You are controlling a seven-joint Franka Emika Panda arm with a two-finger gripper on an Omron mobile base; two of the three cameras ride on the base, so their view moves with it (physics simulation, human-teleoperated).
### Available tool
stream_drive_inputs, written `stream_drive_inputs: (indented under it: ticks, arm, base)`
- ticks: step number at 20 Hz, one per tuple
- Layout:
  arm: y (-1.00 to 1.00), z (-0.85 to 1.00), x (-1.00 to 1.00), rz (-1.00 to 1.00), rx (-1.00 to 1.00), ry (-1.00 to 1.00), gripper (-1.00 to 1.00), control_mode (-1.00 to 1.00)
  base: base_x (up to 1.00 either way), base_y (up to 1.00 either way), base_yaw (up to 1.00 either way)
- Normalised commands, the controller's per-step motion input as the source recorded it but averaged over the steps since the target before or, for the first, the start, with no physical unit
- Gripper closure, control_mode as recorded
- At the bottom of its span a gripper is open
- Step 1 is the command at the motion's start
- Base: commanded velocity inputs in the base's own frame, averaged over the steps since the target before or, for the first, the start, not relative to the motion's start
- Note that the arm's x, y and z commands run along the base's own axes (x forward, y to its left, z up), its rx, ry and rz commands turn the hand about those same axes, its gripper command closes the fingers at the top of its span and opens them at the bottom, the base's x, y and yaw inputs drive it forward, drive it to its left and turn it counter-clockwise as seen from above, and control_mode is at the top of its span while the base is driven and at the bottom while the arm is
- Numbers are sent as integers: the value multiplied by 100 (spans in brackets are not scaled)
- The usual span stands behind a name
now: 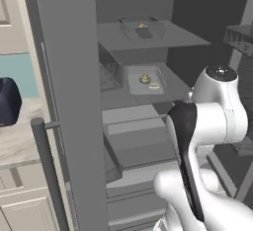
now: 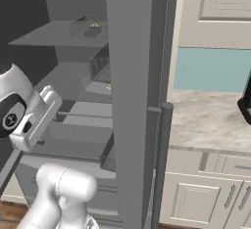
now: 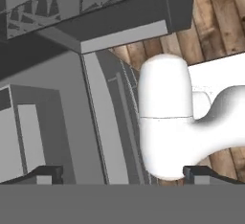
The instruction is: Place two dumplings into each of the tupperware containers and then place the containers in the fridge.
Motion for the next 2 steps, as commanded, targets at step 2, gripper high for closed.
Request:
stream_drive_inputs:
  ticks: [2]
  arm:
    - [0, -8, 20, 0, 0, 1, -100, -100]
  base:
    - [0, 0, 0]
